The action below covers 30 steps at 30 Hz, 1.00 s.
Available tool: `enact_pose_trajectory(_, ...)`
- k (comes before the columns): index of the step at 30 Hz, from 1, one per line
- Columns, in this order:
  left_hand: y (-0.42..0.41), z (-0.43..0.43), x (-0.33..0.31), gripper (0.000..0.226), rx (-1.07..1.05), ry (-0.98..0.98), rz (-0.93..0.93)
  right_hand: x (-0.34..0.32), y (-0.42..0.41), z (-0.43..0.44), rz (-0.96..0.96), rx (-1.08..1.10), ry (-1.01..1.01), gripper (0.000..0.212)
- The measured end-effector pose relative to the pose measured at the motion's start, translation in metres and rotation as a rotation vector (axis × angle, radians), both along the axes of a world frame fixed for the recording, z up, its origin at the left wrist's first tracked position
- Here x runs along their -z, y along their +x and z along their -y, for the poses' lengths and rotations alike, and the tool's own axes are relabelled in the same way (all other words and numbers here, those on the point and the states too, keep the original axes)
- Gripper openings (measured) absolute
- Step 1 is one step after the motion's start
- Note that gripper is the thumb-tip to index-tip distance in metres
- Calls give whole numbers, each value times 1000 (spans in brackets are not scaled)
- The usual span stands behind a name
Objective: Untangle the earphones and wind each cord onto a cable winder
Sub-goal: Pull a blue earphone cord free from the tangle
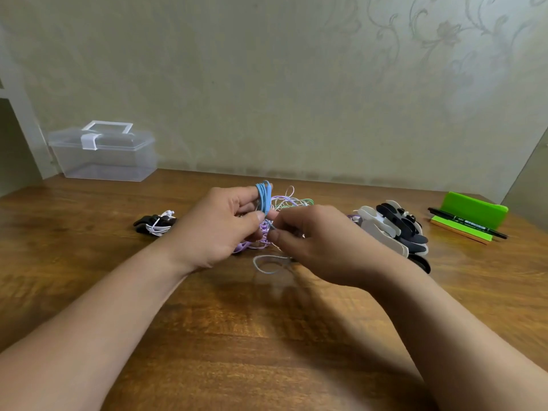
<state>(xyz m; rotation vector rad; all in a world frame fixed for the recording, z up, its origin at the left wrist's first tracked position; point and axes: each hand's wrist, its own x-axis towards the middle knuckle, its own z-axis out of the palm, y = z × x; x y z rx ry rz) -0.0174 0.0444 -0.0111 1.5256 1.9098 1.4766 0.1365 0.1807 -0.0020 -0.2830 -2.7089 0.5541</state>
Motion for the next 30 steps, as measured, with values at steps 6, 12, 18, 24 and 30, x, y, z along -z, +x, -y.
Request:
enact_pose_trajectory(6,-5,0,3,14,-41,-159,-398,-20,11,-3,-38,-20,-162,14)
enact_pose_trajectory(12,2,5,-2,17,185,-222,-261,-25,16,-14,-124,-91,-409,11)
enact_pose_trajectory(18,6,16,-17,21,391,-224,-42,-26,17,-27,-159,-225,-605,12)
enact_pose_trajectory(24,-2,13,-11,17,235,-315,-237,-24,15,-27,-141,-203,-794,8)
enact_pose_trajectory(30,4,16,-14,25,439,-269,11,-18,6,-21,-203,-192,-1135,14)
